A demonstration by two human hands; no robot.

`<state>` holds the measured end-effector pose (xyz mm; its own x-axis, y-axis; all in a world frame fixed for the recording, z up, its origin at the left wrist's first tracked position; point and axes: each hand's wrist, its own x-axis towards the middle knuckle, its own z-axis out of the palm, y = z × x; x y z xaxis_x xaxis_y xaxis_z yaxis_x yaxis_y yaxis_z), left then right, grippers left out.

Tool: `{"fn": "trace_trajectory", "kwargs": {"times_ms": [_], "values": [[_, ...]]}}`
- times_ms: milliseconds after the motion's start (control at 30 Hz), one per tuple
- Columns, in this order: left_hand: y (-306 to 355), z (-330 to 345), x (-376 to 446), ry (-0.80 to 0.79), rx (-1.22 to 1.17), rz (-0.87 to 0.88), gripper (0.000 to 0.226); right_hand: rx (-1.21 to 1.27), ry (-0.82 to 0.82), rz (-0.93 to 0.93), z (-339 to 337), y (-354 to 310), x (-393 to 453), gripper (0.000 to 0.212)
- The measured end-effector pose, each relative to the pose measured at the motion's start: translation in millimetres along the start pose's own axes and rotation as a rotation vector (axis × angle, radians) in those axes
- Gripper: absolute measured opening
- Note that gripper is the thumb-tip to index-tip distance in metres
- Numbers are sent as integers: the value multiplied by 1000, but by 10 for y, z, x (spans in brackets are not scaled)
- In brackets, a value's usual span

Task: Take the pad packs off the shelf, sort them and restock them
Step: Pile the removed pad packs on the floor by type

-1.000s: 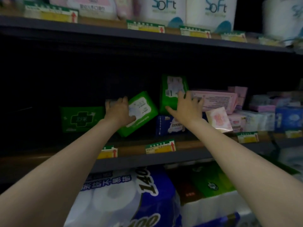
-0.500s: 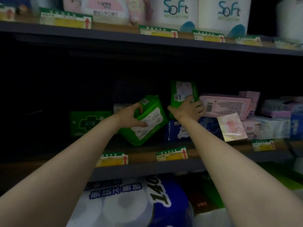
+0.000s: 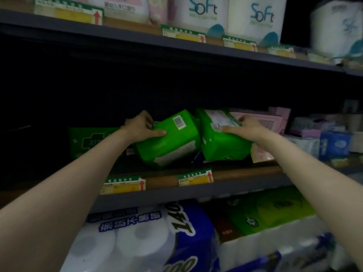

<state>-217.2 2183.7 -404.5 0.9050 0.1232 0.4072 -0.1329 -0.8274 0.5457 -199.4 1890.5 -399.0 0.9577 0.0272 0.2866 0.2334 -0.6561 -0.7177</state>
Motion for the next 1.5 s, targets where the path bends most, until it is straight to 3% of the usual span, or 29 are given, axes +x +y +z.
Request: {"fn": "trace_trajectory", "kwargs": {"times_ms": [100, 233, 433, 533, 600, 667, 800, 933, 1000, 1167, 1233, 1367, 1500], "values": [[119, -15, -78, -137, -27, 4, 71, 22, -45, 54, 87, 60, -9, 92], [152, 13, -183, -433, 108, 118, 37, 193, -50, 59, 168, 45, -87, 106], [133, -84, -248, -637, 14, 58, 36, 391, -53, 68, 120, 4, -173, 71], [159, -133, -239, -587, 15, 8, 43, 380, -11, 83, 97, 65, -191, 70], [162, -159, -238, -519, 6, -34, 68, 337, 32, 87, 106, 125, -158, 84], [162, -143, -236, -491, 52, -55, 93, 348, 82, 56, 122, 71, -247, 72], [245, -58, -218, -555, 244, -104, 105, 304, 151, -39, 175, 1, -320, 58], [322, -35, -249, -536, 415, 3, 118, 198, 234, -130, 179, -21, -376, 60], [343, -4, -314, -509, 421, 63, 113, 161, 284, -177, 173, -2, -421, 62], [650, -20, -553, 71, 483, 352, 105, 261, 480, -210, -112, 108, -559, 57], [959, -15, -686, 190, 389, 469, 102, 313, 600, -182, -367, 261, -662, 53], [1669, 508, -1121, 45, 342, 707, 104, 105, 652, 23, -864, 767, -1091, 44], [1865, 1508, -1751, -282, 393, 811, 112, -265, 422, 415, -1012, 1623, -1742, 62]]}}
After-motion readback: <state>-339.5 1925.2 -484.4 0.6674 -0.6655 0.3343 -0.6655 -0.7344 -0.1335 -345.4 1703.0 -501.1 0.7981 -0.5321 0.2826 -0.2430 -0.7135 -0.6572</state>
